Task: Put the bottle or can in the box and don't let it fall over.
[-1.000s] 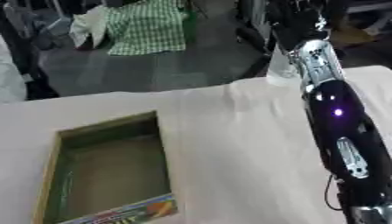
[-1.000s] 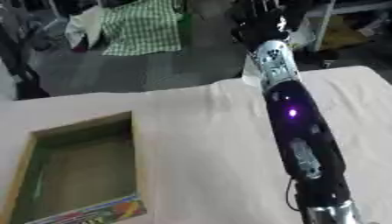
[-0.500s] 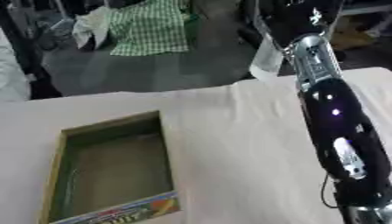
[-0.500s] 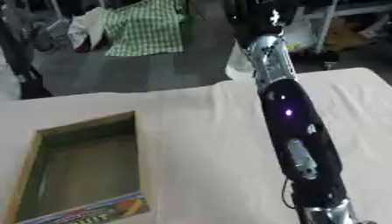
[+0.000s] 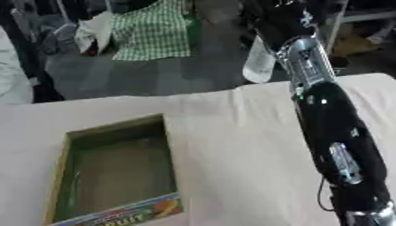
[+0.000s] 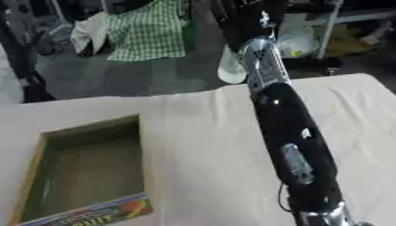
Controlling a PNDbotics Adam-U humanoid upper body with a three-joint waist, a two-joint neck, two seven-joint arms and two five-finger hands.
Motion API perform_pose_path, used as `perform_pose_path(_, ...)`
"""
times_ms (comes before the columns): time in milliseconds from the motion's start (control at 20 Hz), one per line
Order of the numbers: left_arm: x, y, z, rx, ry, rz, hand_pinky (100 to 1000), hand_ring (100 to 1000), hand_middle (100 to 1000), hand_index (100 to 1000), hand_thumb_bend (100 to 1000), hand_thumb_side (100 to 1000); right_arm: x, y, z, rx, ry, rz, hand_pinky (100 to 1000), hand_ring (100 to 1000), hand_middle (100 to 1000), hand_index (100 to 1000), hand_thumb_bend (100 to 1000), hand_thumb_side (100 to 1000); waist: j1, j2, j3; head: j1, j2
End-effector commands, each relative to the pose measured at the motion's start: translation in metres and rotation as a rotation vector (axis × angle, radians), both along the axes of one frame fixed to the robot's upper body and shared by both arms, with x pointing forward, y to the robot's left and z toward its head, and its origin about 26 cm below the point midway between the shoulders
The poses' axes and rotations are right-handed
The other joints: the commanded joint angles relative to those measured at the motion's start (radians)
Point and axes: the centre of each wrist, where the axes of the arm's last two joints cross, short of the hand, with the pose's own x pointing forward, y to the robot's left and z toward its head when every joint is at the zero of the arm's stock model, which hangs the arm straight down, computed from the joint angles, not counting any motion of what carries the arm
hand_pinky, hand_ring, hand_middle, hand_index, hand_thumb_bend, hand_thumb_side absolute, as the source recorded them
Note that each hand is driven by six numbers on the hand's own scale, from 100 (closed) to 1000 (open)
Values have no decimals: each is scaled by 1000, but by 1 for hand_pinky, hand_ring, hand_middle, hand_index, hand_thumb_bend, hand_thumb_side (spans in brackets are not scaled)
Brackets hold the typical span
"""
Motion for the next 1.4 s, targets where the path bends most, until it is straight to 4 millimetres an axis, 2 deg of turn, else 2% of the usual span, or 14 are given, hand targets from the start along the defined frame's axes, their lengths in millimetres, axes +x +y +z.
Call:
perform_pose_path(50, -3, 4, 12, 31, -31, 9, 822, 850, 799, 812, 790, 622, -9, 9, 12, -27, -47, 37, 113, 100, 261, 886, 137, 840, -2, -26, 0, 3, 7)
perform_pose_path(450, -3, 5, 11, 28, -26, 14, 822, 850, 799, 811, 792, 621, -18, 32, 8, -99, -51, 109, 131, 103, 268, 890, 100, 858, -9, -35, -6, 6, 20)
perform_pose_path(1400, -3, 5, 12, 22, -28, 20, 822, 848, 798, 811, 794, 621, -41, 85, -3, -245, -57, 313, 163, 115, 282, 898, 100, 894, -27, -44, -2, 0, 31)
